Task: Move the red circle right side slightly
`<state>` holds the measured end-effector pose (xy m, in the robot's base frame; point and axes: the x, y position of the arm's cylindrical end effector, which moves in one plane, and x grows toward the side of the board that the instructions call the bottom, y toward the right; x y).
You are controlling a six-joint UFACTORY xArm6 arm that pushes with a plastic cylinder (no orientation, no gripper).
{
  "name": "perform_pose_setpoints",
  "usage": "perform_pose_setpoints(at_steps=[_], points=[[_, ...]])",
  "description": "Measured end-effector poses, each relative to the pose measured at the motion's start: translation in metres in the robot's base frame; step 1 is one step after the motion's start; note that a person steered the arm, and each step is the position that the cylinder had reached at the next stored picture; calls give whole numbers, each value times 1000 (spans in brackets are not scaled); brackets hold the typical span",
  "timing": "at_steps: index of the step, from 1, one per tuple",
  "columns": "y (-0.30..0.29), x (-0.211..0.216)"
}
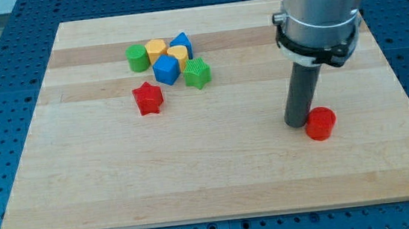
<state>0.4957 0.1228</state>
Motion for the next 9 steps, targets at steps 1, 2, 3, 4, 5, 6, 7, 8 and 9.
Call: perform_pose_setpoints(at_steps=[1, 2, 3, 4, 5, 6, 7, 8, 9], points=[[18, 3], [43, 6], [43, 7], [10, 51], [9, 60], [25, 74], [38, 61], [39, 56], [48, 42]])
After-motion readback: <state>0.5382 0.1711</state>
